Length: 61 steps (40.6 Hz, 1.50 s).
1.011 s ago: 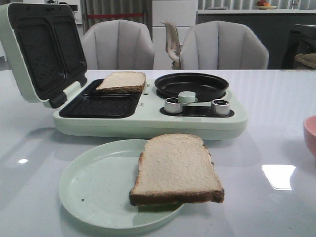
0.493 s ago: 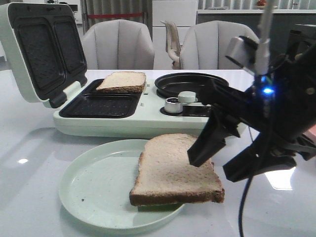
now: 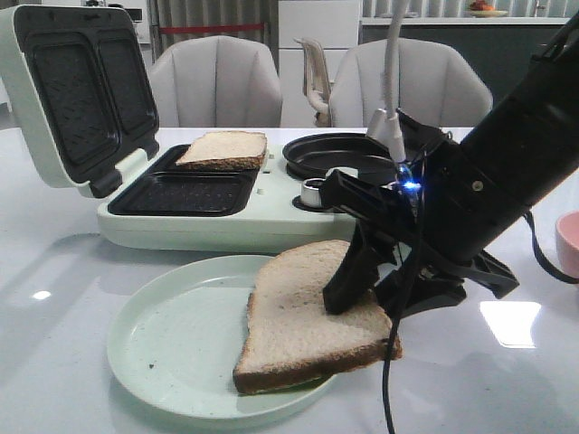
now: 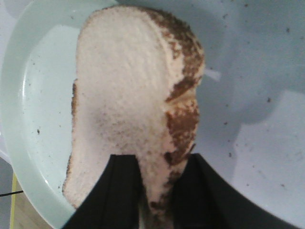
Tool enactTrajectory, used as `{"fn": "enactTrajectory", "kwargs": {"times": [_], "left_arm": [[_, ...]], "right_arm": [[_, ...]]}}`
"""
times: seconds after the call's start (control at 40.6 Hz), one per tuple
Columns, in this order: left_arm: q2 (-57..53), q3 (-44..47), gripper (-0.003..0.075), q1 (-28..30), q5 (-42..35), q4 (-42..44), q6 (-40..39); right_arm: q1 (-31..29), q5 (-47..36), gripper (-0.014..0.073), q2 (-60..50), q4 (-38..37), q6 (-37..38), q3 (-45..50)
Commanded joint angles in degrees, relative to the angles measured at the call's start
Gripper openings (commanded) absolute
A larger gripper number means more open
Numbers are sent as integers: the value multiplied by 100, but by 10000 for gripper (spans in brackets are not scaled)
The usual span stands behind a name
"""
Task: Make breakfast with bread and shrimp
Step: 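Grasp the remaining bread slice on the plate with the right gripper, then carry the bread slice into the sandwich maker and release it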
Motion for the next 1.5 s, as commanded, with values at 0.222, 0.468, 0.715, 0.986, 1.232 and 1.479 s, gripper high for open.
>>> {"fn": "enactTrajectory", "kwargs": {"times": [0.222,0.468,0.715,0.986,1.232,1.479], "left_arm": [[13,-149,492,-28,-377,124,-5],[13,-149,492,-28,-377,124,-5],[13,-149,492,-28,-377,124,-5],[13,-149,492,-28,-377,124,-5],[13,-149,492,-28,-377,124,-5],[13,-149,492,-28,-377,339,-5]], "right_arm": [[-13,408,64,-915,55,-105,-151],[31,874,42,-1482,213,-112,-665],[426,-520,42,-921,562,-128,-1570],[572,-936,42,348,982,-128,-2902],[572,-793,106,1392,1086,-128,-4078],[566,-789,389,1808,1227,-128,-4402]]}}
